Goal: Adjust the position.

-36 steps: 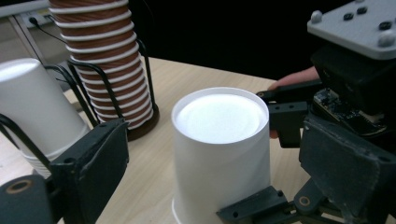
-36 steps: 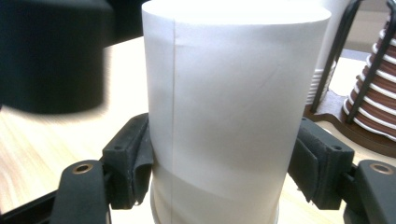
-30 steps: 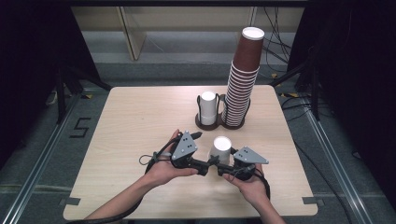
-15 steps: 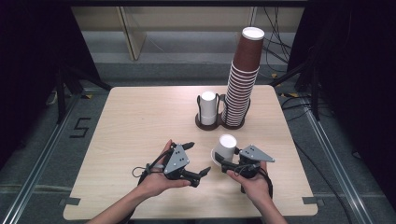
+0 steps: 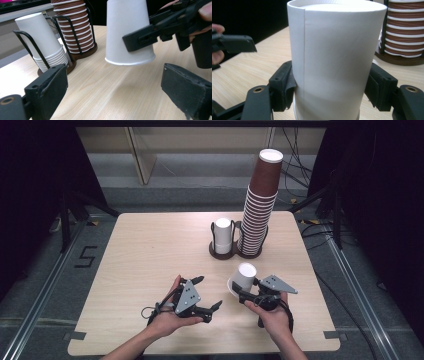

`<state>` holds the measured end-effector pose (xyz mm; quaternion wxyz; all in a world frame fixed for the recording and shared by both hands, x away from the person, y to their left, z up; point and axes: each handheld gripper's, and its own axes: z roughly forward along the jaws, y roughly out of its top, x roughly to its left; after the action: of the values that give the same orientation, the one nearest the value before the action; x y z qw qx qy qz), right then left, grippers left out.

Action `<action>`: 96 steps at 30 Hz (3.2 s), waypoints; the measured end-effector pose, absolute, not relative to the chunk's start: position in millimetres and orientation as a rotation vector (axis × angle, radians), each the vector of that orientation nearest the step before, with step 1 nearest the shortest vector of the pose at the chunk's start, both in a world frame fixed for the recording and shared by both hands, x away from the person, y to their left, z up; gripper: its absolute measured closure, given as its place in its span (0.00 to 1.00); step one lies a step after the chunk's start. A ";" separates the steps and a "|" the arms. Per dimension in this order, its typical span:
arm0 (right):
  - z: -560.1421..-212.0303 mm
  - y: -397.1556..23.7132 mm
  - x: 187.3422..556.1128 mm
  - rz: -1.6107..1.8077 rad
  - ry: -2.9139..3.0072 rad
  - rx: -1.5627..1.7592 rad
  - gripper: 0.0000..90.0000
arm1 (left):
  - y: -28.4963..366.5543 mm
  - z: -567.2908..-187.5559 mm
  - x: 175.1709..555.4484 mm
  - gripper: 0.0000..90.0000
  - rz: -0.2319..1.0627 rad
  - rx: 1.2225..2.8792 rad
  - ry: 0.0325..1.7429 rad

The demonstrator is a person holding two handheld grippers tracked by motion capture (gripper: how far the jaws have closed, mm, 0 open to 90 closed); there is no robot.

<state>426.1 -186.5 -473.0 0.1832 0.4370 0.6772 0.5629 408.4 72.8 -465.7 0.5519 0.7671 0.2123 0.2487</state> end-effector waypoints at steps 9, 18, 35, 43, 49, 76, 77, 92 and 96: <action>-475.6 -195.5 430.2 1.730 1.840 1.373 0.36 | 68.4 -470.9 407.7 0.06 0.576 1.845 0.484; -474.4 -200.8 430.3 1.820 1.796 1.497 0.36 | 62.5 -468.5 408.1 0.00 0.531 1.866 0.473; -474.2 -201.8 425.0 2.040 1.778 1.636 0.36 | 33.0 -461.9 420.4 0.00 0.483 1.885 0.387; -479.0 -202.5 425.9 2.062 1.777 1.643 0.36 | 18.1 -458.3 429.6 0.00 0.480 1.905 0.394; -476.0 -201.2 424.3 2.054 1.758 1.644 0.36 | 11.3 -458.1 433.3 0.00 0.466 1.898 0.404; -472.9 -196.5 421.2 2.067 1.802 1.639 0.17 | 7.5 -466.8 432.1 0.28 0.464 1.873 0.424; -472.7 -195.9 421.2 2.080 1.803 1.633 0.15 | 8.4 -466.5 432.6 0.28 0.465 1.874 0.425; -462.3 -208.8 418.6 1.900 1.954 1.510 0.05 | 31.7 -465.8 433.0 0.29 0.505 1.905 0.437; -458.0 -212.1 419.3 1.825 2.016 1.431 0.06 | 41.8 -460.9 433.3 0.29 0.510 1.923 0.439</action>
<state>419.3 -212.1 -458.0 0.0343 0.4655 0.6557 0.5934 433.3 41.8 -460.9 0.5245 0.8037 0.1833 0.2129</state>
